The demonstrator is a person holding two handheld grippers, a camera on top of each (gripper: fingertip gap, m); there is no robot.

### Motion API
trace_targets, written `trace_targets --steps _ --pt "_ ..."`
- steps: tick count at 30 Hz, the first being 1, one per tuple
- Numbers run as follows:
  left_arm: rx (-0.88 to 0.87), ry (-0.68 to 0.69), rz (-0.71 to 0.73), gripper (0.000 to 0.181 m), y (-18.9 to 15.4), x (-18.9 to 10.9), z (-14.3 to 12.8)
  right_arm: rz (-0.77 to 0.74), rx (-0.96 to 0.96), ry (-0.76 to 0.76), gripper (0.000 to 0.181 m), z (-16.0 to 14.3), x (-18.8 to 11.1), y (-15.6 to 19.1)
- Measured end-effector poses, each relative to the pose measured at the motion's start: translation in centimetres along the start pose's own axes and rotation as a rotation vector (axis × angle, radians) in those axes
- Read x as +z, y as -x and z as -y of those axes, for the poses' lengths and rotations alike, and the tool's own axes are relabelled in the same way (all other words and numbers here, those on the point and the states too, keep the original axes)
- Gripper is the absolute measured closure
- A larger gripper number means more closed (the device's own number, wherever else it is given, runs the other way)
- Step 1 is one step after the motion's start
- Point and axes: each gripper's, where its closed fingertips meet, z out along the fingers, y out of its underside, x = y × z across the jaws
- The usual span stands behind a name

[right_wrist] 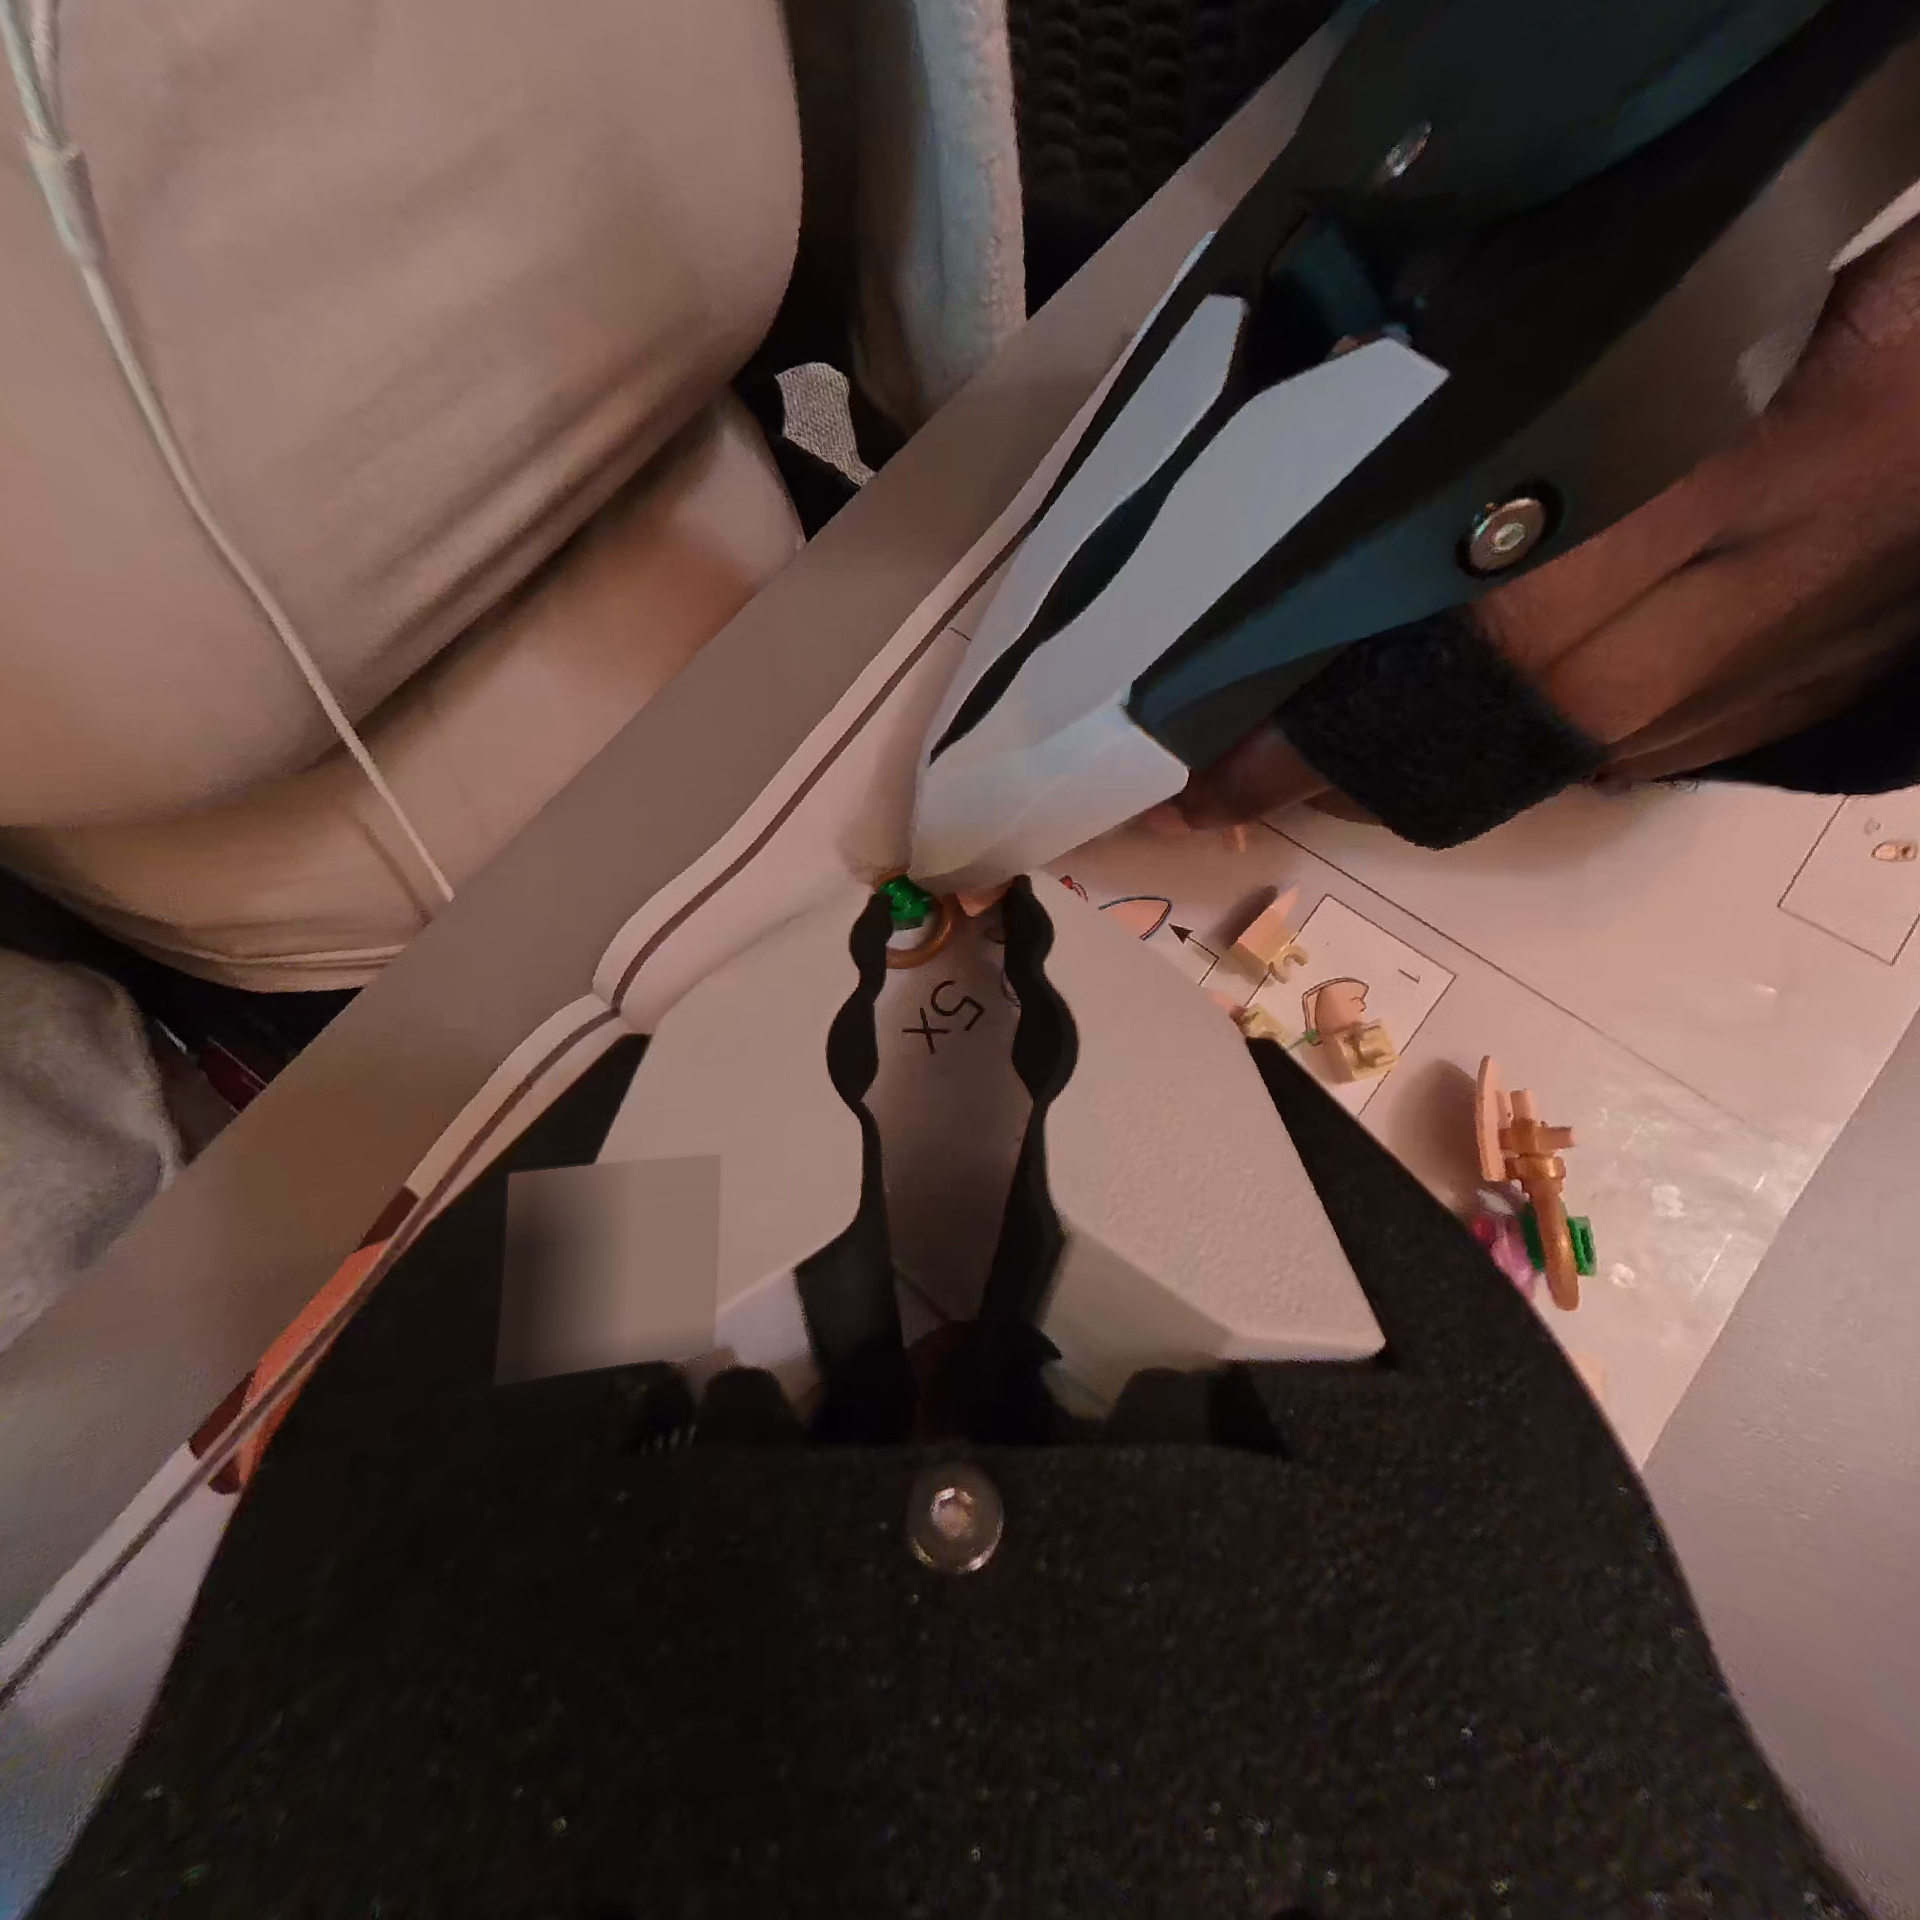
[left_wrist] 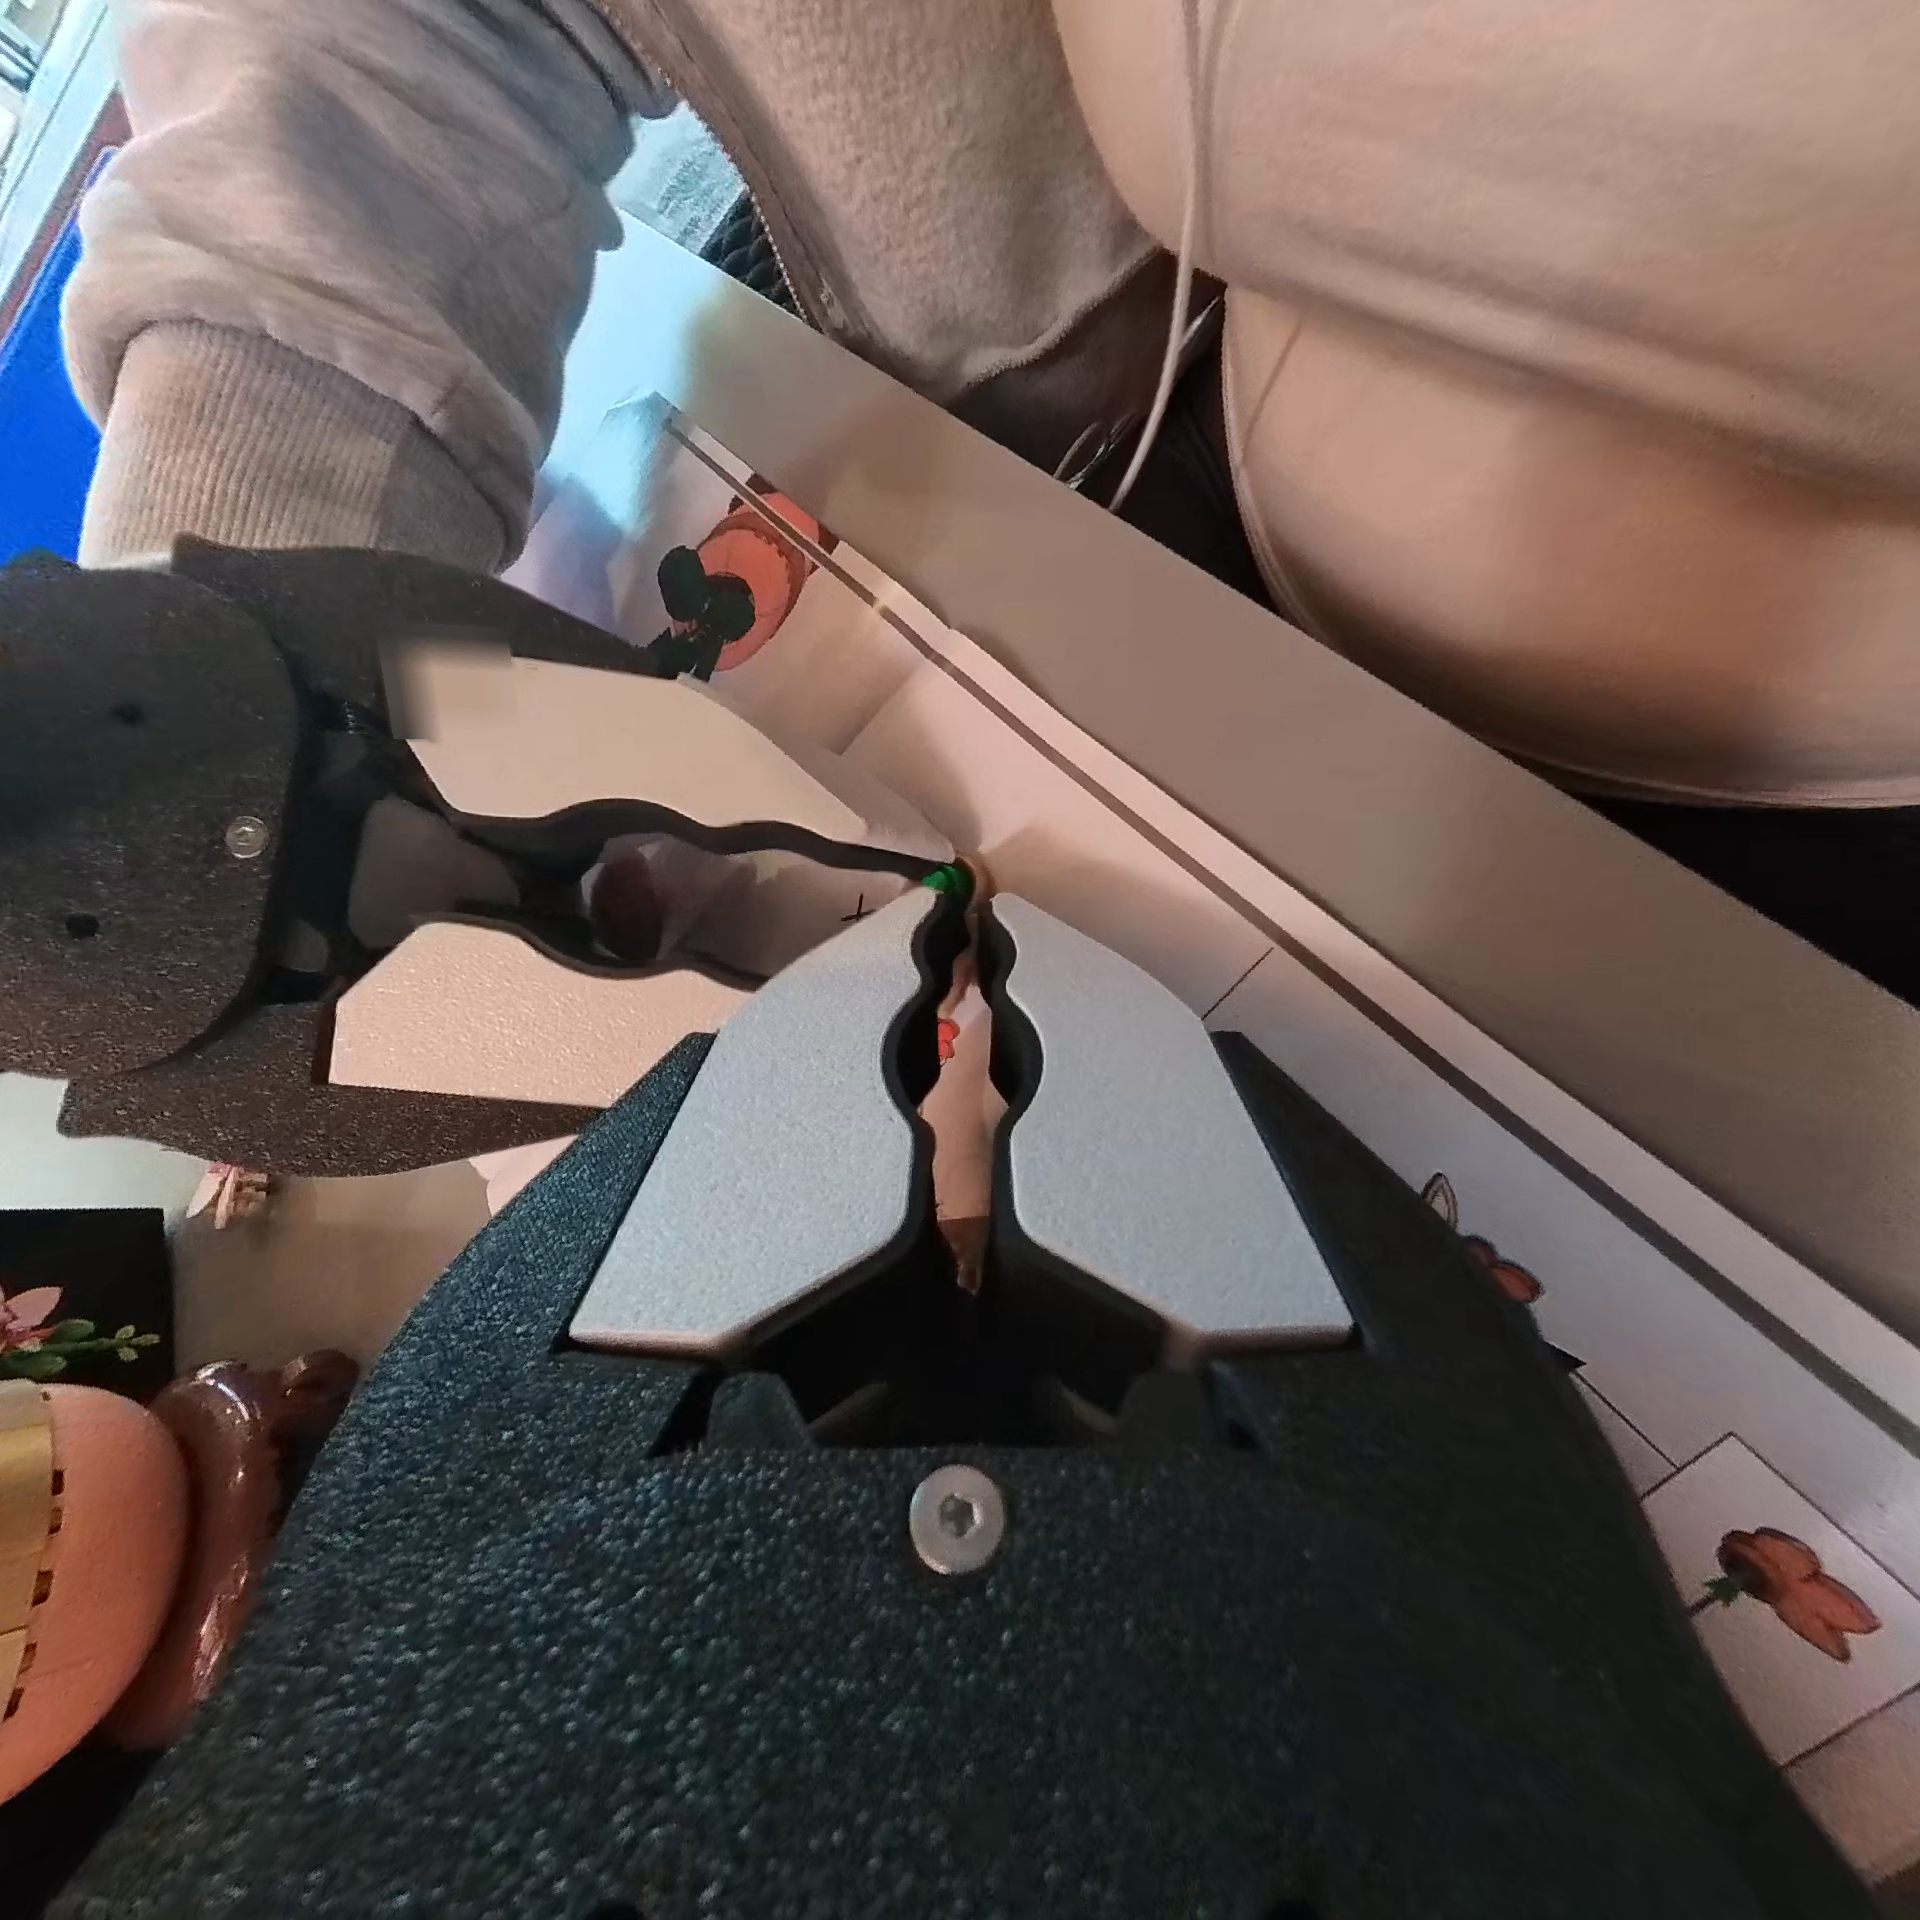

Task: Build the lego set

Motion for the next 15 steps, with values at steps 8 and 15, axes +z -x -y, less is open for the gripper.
trace_targets --steps 8,15 --pt "-0.001 0.003 0.005 0.178 0.04 -0.01 -0.02 -0.058 0.114 0.017 0.160 -0.21 -0.19 0.03" --pt "0.006 0.005 0.016 0.178 0.08 0.01 -0.04 -0.084 0.291 0.021 0.164 -0.24 -0.25 0.19"
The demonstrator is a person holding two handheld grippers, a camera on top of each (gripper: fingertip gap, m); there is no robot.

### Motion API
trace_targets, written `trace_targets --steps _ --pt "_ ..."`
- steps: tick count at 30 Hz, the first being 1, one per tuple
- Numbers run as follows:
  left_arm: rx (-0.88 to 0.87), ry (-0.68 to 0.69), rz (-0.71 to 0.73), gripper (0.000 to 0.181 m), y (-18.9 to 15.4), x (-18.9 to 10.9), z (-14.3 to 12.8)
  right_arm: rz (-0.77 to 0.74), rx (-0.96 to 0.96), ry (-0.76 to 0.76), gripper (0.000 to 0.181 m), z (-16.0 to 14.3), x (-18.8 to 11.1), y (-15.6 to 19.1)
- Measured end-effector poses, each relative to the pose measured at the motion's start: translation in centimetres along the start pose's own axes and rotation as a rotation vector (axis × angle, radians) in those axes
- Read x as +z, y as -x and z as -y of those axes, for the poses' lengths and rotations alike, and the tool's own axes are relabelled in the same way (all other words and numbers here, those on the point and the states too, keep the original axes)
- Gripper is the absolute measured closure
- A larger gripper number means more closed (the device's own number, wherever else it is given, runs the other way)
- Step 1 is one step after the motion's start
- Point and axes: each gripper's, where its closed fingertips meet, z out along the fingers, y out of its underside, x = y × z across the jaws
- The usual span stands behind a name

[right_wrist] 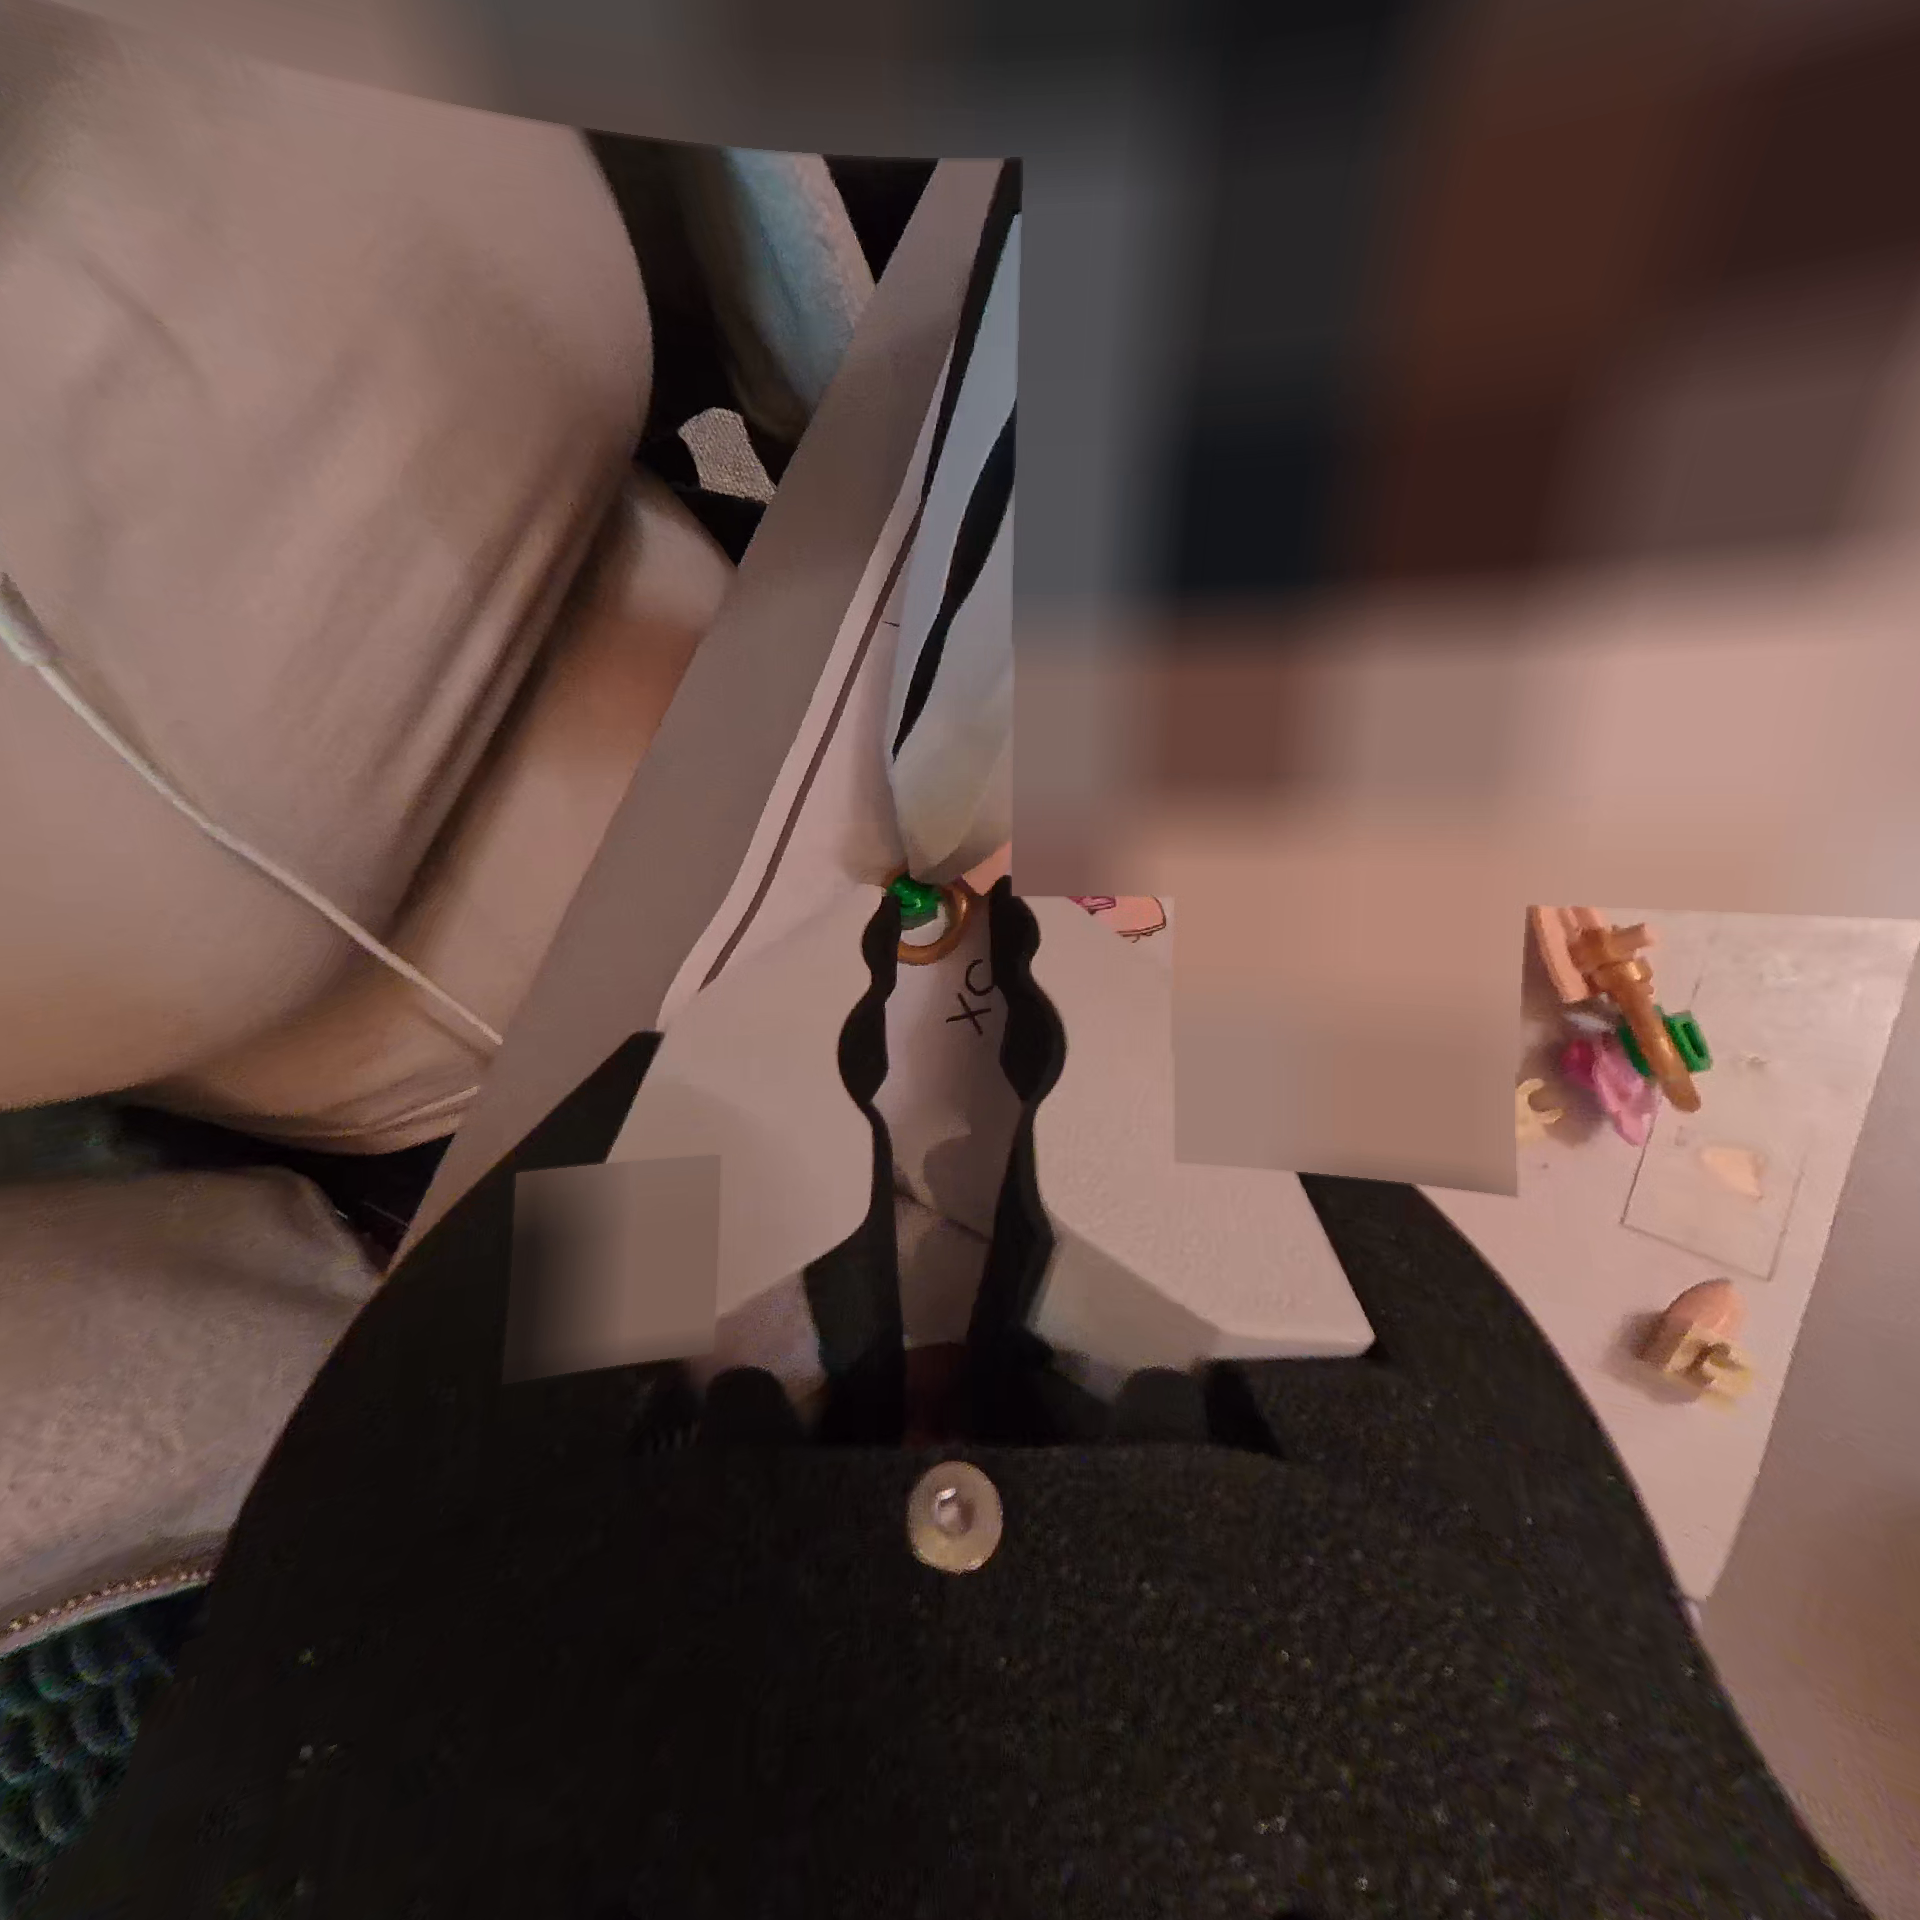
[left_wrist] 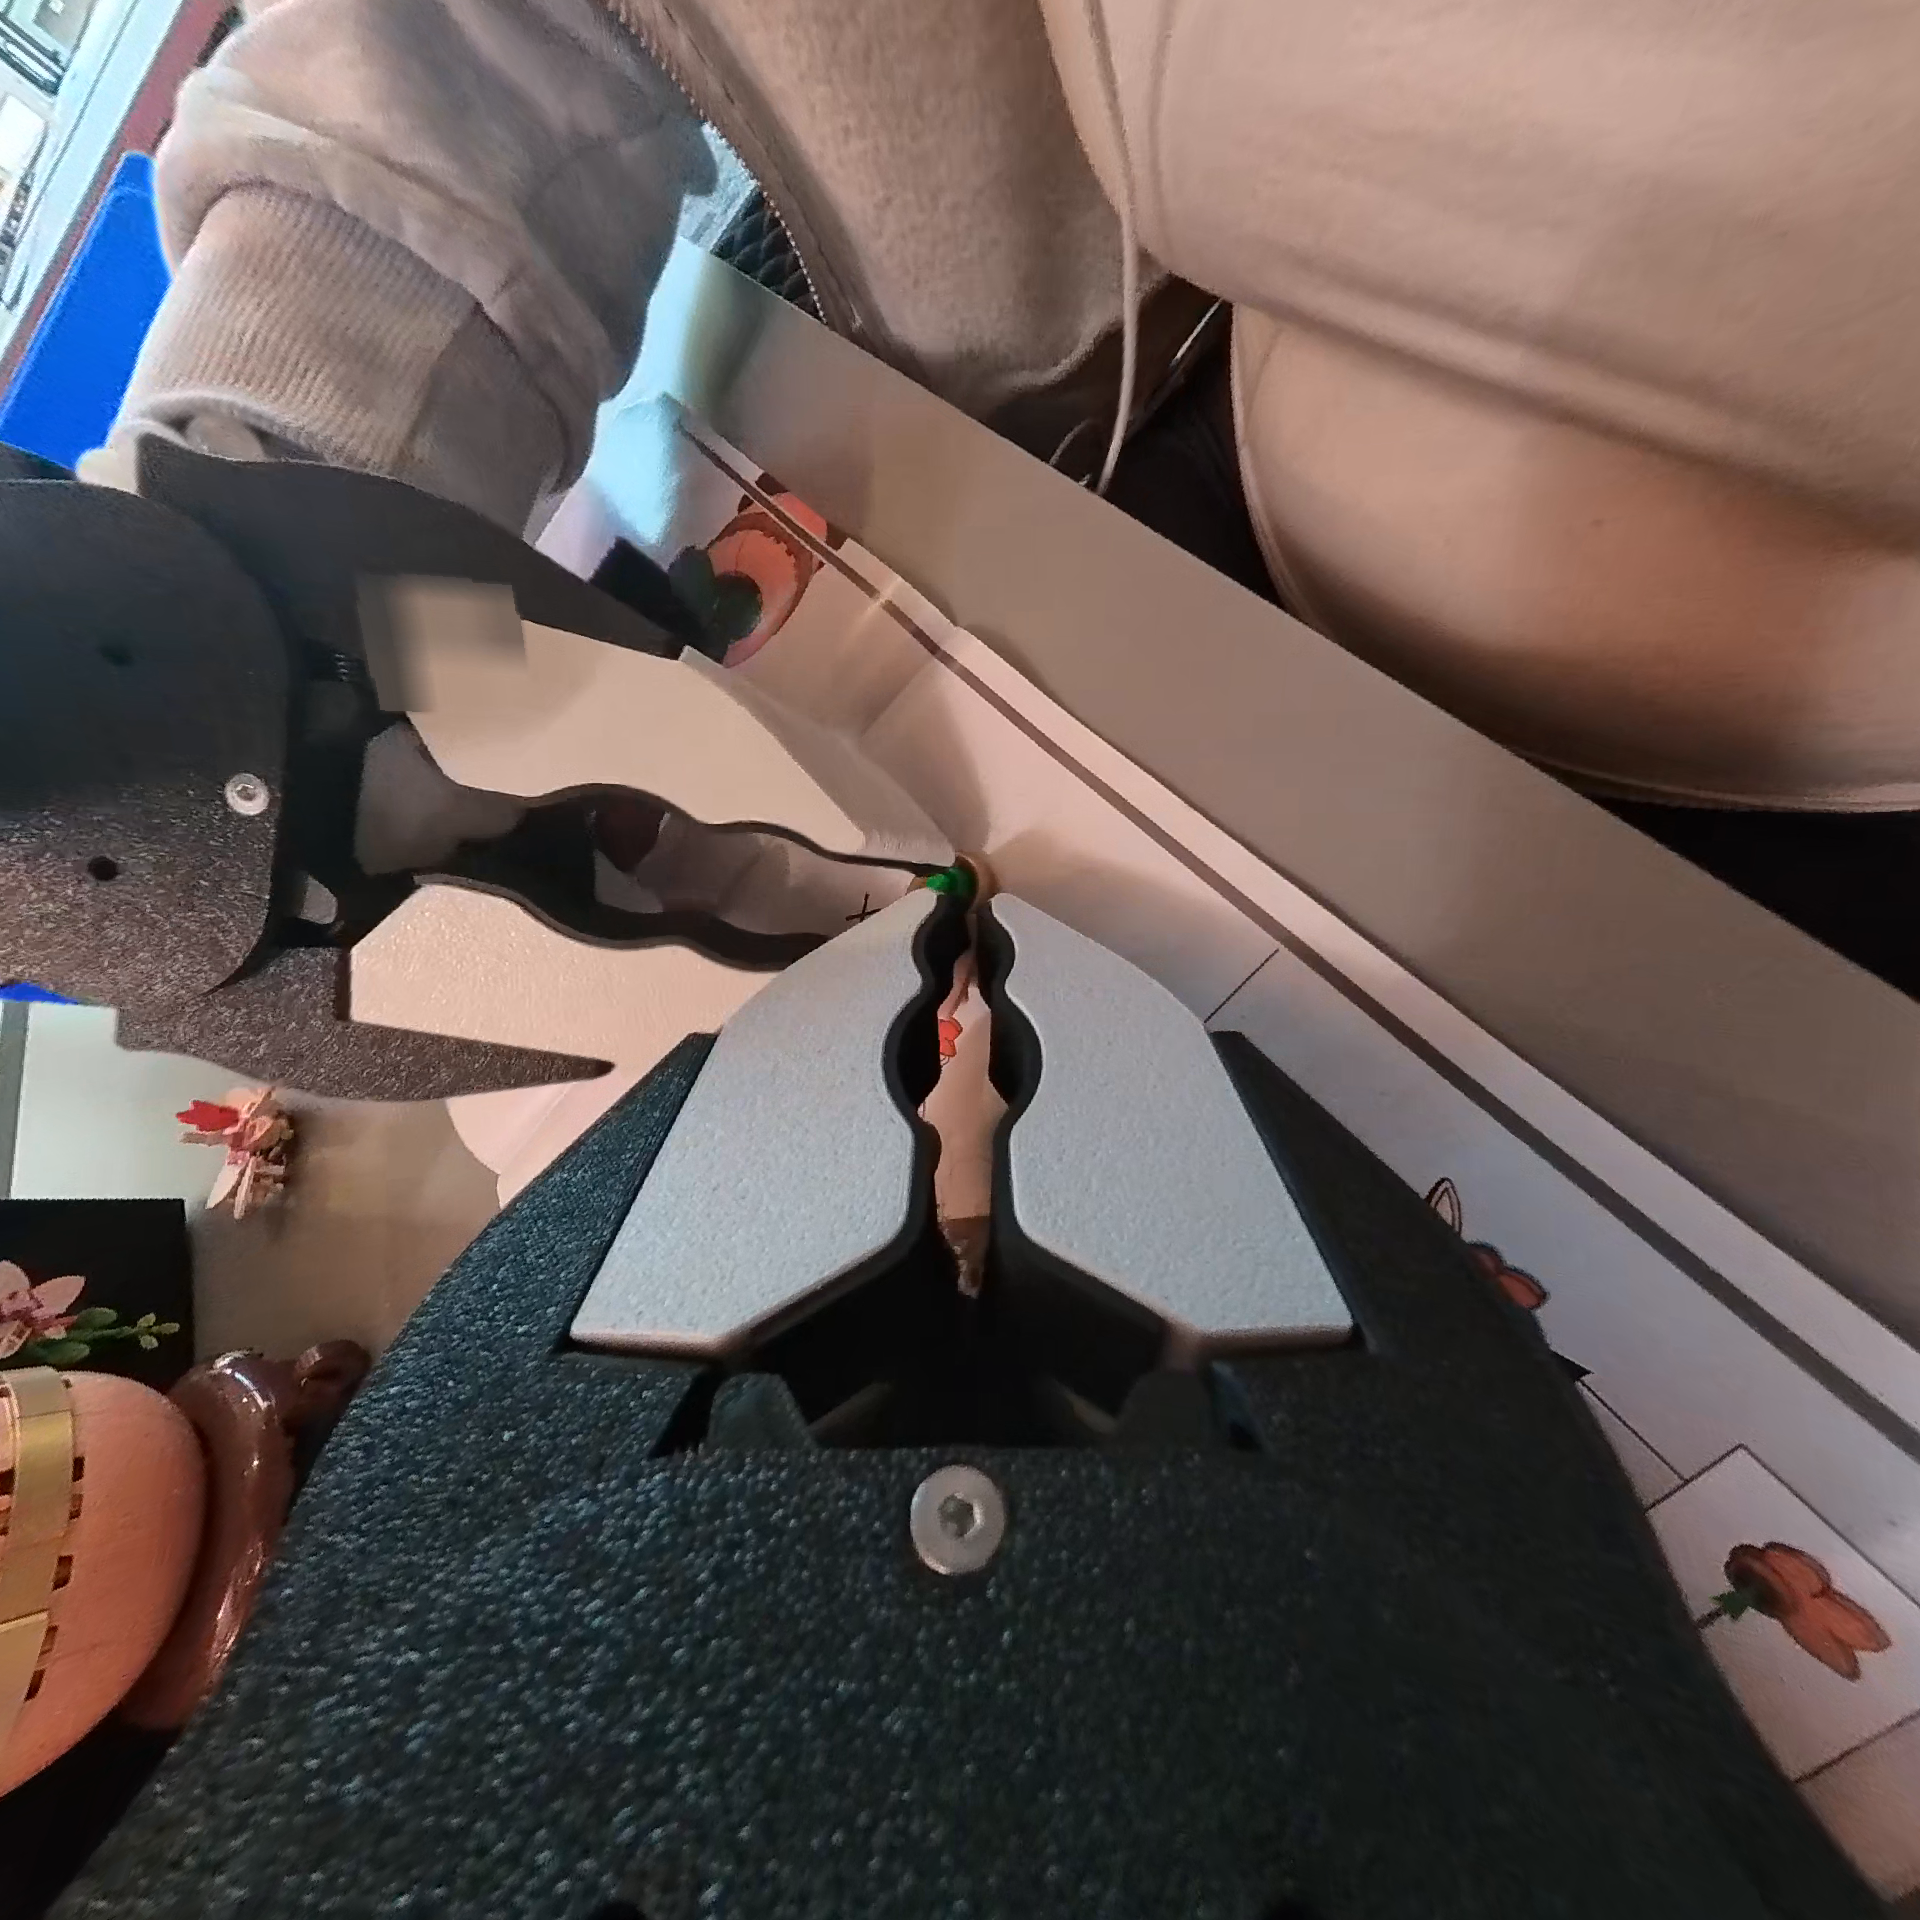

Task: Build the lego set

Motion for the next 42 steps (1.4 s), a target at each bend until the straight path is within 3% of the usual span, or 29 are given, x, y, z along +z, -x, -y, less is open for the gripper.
trace_targets --steps 4,10,22,37,38,40,42 --pt "0.002 0.000 0.001 0.178 0.01 0.00 0.00 -0.009 0.029 -0.030 0.165 -0.03 0.02 0.04" --pt "0.008 -0.003 -0.001 0.178 -0.07 -0.03 0.03 -0.008 -0.123 -0.033 0.166 -0.13 0.05 0.01" --pt "0.009 -0.006 -0.007 0.178 -0.11 -0.03 0.05 0.048 -0.169 -0.013 0.170 -0.29 0.02 0.07" --pt "-0.005 -0.001 -0.010 0.177 -0.08 0.02 0.04 -0.050 -0.248 -0.018 0.171 -0.09 0.00 0.01" --pt "-0.004 0.000 -0.009 0.177 -0.08 0.02 0.03 -0.057 -0.239 -0.018 0.171 -0.07 -0.09 -0.04" --pt "-0.004 0.000 -0.007 0.177 -0.08 0.01 0.04 -0.110 -0.251 -0.044 0.153 0.26 -0.66 -0.39" --pt "-0.003 0.001 -0.006 0.177 -0.08 0.01 0.03 -0.107 -0.237 -0.055 0.154 0.22 -0.80 -0.01"
